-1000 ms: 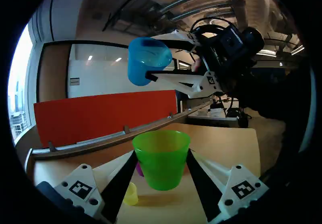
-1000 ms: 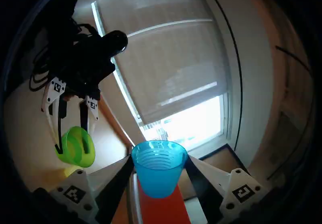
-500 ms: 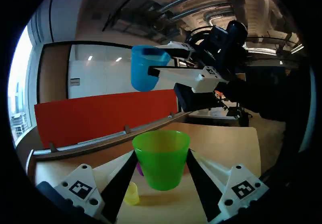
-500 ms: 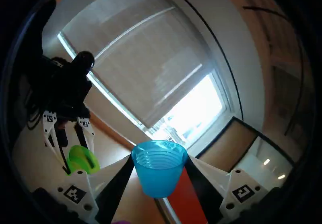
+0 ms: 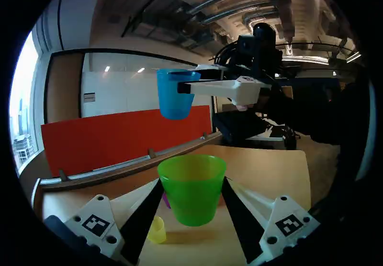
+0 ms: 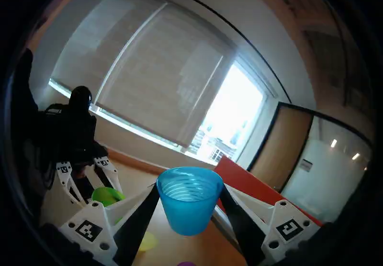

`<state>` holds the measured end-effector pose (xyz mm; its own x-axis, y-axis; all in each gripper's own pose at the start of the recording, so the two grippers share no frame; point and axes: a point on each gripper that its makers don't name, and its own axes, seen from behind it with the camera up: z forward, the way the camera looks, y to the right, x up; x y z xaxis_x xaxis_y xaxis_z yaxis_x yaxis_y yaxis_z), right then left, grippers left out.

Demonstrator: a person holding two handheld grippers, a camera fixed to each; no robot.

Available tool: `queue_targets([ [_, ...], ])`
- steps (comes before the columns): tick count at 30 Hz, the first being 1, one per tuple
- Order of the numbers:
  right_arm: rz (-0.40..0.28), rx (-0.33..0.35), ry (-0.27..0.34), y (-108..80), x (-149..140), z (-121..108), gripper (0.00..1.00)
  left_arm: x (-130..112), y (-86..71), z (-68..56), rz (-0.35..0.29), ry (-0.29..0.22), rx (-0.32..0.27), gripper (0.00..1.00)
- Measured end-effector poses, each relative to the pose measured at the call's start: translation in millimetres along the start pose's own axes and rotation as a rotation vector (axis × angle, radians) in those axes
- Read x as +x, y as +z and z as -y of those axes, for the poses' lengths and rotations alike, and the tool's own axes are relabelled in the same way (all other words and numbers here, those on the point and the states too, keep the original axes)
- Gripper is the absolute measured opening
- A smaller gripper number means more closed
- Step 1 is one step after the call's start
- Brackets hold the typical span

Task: Pour water

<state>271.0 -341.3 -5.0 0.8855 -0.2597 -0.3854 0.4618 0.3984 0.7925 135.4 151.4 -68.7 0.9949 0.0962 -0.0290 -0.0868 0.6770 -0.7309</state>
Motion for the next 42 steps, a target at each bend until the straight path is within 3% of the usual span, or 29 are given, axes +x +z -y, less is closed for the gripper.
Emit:
queue_targets([
  [12,0.009,0.018,0.243,-2.3,-10.7,0.2,0.90,-0.3,2.9,-3.4,0.006,0.007,-0.007,0.83],
  [18,0.006,0.029,0.331,-5.2,-11.1,0.9,0.90,-0.5,2.5,-4.9,0.010,0.009,-0.011,0.83],
  [32,0.020,0.036,0.424,-12.6,-14.3,6.4,0.91,-1.8,4.1,-3.7,0.022,0.009,-0.014,0.83],
  [42,0.036,0.034,0.429,-23.7,-21.0,6.5,0.92,-1.5,7.0,-4.7,0.026,0.010,-0.020,0.83],
])
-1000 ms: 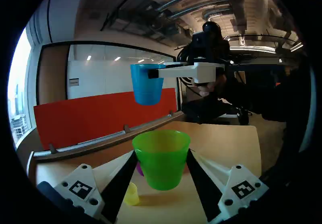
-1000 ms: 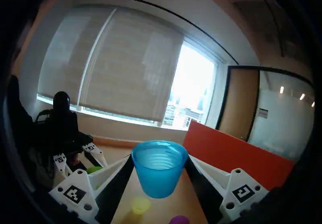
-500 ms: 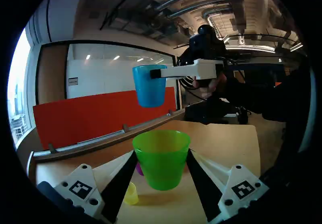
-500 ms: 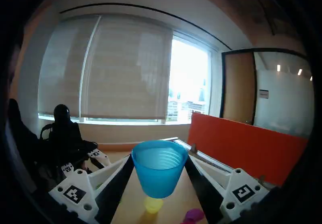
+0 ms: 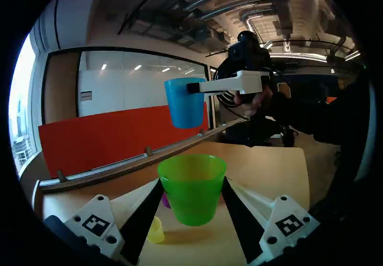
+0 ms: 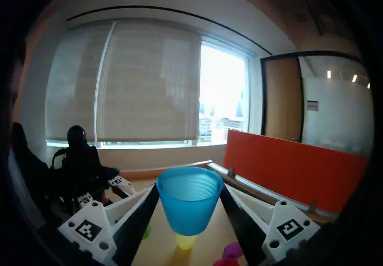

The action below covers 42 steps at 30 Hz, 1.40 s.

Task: Pour water

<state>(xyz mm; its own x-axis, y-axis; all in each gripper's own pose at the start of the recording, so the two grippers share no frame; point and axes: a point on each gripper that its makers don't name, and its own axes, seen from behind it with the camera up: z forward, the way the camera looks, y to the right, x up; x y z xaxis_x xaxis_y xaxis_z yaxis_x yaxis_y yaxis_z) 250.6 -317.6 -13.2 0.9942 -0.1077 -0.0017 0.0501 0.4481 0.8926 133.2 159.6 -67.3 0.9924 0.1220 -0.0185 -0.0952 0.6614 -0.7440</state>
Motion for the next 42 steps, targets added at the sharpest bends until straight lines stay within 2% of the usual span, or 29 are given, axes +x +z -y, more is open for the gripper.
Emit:
queue_targets([
  [14,0.038,-0.033,-0.005,-21.7,-16.5,-4.5,0.92,-6.5,3.6,-8.4,0.037,0.006,-0.022,0.83],
  [20,0.070,-0.045,-0.017,-30.8,-31.0,-6.1,0.92,-15.4,5.0,-12.8,0.072,-0.004,-0.044,0.83],
  [29,0.110,-0.044,-0.014,-44.5,-54.9,-7.2,0.93,-31.8,6.1,-14.2,0.138,0.011,-0.063,0.83],
  [42,0.178,-0.049,0.002,-60.8,-92.4,-10.0,0.93,-59.5,17.1,-16.9,0.222,0.028,-0.095,0.83],
])
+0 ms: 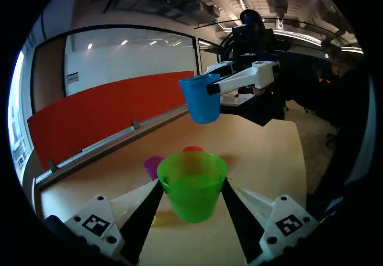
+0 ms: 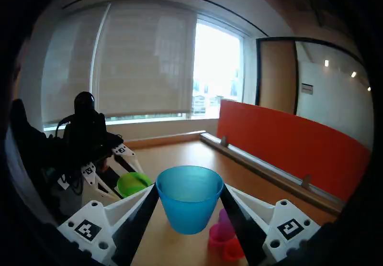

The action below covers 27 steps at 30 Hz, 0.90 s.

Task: Pour water

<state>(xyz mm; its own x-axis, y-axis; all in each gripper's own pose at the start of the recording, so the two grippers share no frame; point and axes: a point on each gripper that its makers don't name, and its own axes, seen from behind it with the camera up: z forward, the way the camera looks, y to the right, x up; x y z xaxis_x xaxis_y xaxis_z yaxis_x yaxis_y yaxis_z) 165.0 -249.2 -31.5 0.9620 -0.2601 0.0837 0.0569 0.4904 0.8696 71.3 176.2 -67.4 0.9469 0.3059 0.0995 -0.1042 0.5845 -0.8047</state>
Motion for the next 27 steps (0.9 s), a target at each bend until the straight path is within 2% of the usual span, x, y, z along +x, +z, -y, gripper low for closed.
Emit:
queue_targets([
  [9,0.047,0.021,0.019,-0.1,-23.2,3.7,0.93,-17.9,11.6,-6.5,0.064,0.023,-0.036,0.83],
  [27,0.131,0.050,0.007,-6.4,-69.9,5.6,0.92,-47.9,26.8,-12.8,0.155,0.045,-0.089,0.83],
])
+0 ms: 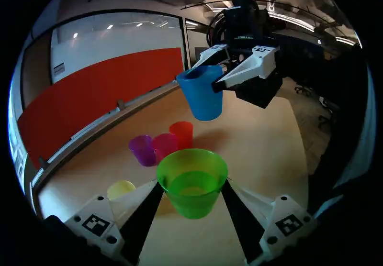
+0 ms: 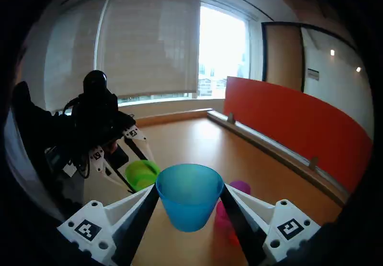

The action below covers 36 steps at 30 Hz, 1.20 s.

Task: Pour water

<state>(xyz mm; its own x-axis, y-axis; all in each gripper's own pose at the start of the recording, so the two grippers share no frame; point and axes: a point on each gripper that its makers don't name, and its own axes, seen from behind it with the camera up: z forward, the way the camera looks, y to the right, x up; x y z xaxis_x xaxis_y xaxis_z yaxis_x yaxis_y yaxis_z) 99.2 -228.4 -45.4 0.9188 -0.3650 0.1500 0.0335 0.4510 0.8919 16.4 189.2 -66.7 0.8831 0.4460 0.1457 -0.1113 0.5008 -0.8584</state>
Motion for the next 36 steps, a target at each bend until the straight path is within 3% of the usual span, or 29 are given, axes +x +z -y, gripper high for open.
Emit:
queue_targets([
  [23,0.118,0.032,-0.008,8.2,-62.0,7.1,0.92,-40.6,23.9,-15.1,0.115,0.011,-0.074,0.83],
  [36,0.183,0.050,-0.007,18.5,-99.0,7.0,0.93,-56.1,39.9,-17.6,0.156,0.011,-0.106,0.83],
])
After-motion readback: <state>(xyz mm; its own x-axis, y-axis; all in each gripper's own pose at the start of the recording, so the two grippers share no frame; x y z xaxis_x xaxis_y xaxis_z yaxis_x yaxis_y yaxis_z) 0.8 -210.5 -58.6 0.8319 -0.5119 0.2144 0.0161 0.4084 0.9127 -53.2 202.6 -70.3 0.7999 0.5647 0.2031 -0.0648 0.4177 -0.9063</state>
